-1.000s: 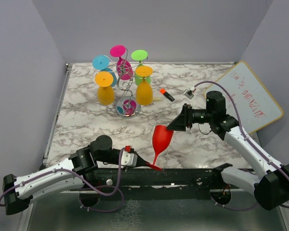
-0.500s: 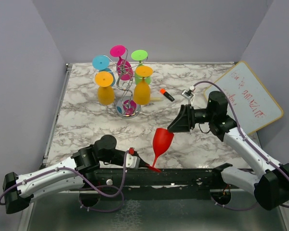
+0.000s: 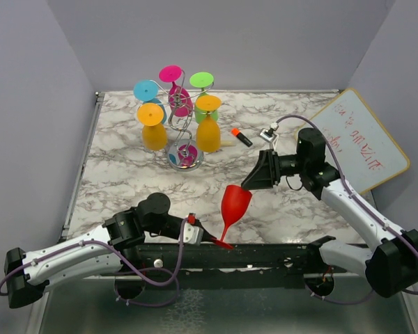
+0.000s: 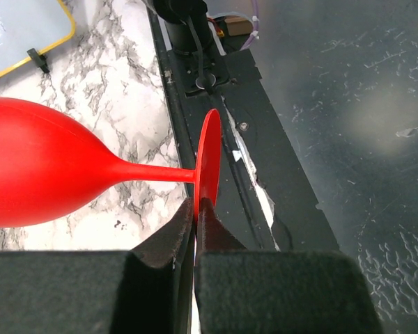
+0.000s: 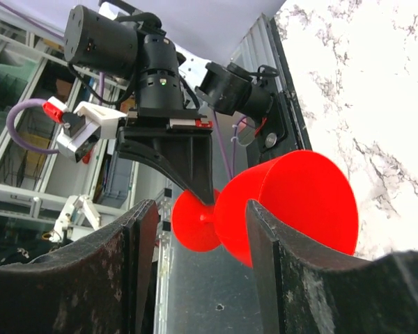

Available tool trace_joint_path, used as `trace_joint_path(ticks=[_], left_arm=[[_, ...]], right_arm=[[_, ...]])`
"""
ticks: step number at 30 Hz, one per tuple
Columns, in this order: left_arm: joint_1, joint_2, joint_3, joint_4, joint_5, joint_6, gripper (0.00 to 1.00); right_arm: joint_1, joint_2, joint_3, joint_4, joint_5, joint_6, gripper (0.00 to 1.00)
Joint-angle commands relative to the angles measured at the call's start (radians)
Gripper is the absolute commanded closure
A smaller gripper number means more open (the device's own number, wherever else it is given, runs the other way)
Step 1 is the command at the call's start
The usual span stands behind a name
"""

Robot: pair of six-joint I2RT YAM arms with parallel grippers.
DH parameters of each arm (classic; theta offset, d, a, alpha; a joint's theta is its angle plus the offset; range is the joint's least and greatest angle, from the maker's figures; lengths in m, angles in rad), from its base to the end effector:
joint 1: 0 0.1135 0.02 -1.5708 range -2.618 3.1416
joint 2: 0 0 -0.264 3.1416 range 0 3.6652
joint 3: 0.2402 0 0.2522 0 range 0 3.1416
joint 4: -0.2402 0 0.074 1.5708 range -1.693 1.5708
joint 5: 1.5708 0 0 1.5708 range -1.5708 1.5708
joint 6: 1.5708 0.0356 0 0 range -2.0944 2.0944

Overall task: Take the wine glass off the wine glass rack
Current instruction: Place the wine glass at the center of the board.

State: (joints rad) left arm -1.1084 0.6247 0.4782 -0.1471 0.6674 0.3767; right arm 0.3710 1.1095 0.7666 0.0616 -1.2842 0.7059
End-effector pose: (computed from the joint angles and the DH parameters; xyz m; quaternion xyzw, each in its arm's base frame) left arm 0.0492 -0.1482 0.2620 0.6568 0.4269 -0.4471 0.4318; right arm 0.2058 0.1167 0.3007 -0.2482 0.6911 0.6577 0.1677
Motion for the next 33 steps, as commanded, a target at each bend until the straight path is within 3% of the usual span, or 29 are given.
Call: trace_joint_path(ticks=[1, 6, 11, 16, 22, 33], left_arm=[[-0.005, -0.006, 0.038, -0.001, 0.047, 0.044, 1.0], [-0.005, -0.029, 0.02, -0.004, 0.038, 0.026, 1.0], [-0.005, -0.057, 0.006, -0.004, 0.017, 0.026, 1.0], [-0.005, -0.036, 0.014, -0.003, 0.017, 0.044, 1.0], [-0.005, 0.025, 0.047, 0.001, 0.024, 0.072, 1.0], [-0.005, -0.002, 0.047, 0.001, 0.021, 0.088, 1.0]], right_arm=[[-0.004, 0.032, 0.065, -0.128, 0.082, -0.096, 0.41], [-0.006, 0.036, 0.094, -0.179, 0.273, -0.093, 0.4], [-0.004, 0.052, 0.06, -0.041, 0.106, -0.002, 0.4], [0.008, 0.034, 0.057, -0.055, -0.024, -0.031, 0.45], [0.041, 0.04, 0.077, -0.103, -0.024, -0.039, 0.55], [0.088, 0.065, 0.088, -0.194, -0.01, -0.112, 0.54]])
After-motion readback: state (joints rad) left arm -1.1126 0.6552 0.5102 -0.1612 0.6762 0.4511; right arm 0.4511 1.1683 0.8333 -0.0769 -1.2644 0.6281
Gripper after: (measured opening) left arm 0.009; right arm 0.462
